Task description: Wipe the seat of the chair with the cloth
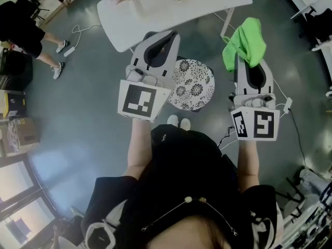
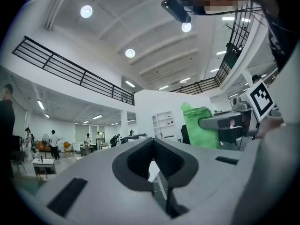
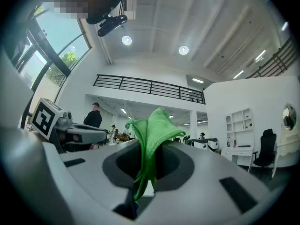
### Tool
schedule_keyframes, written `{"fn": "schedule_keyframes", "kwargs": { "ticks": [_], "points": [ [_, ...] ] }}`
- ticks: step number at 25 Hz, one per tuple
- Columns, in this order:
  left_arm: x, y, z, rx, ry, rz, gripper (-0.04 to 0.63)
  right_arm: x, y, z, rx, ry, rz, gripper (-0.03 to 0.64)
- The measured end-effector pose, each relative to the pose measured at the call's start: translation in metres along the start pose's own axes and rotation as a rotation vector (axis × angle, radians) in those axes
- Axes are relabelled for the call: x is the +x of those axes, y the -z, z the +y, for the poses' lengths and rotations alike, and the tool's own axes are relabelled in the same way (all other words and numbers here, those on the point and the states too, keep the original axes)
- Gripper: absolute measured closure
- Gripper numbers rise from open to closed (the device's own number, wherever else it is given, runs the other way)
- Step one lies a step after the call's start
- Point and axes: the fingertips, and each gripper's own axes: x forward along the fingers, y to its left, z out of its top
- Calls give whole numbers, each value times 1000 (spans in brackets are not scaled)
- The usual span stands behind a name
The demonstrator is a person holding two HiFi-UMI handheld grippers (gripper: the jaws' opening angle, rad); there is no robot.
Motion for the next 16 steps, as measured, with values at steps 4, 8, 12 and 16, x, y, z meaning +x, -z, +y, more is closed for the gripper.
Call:
{"fn": "schedule_keyframes", "kwargs": {
  "ticks": [4, 8, 12, 16],
  "points": [
    [0, -1, -5, -4, 3, -5, 591, -4, -1, -4, -3, 8, 0, 569],
    [-1, -3, -6, -11, -2, -10, 591, -6, -1, -6, 19, 7, 0, 568],
    [-5, -4, -7, -14, -8, -12, 591, -10, -5, -6, 14, 8, -7, 568],
    [-9, -4, -7, -14, -14, -13, 591, -12, -6, -4, 12, 7, -8, 568]
  ]
}}
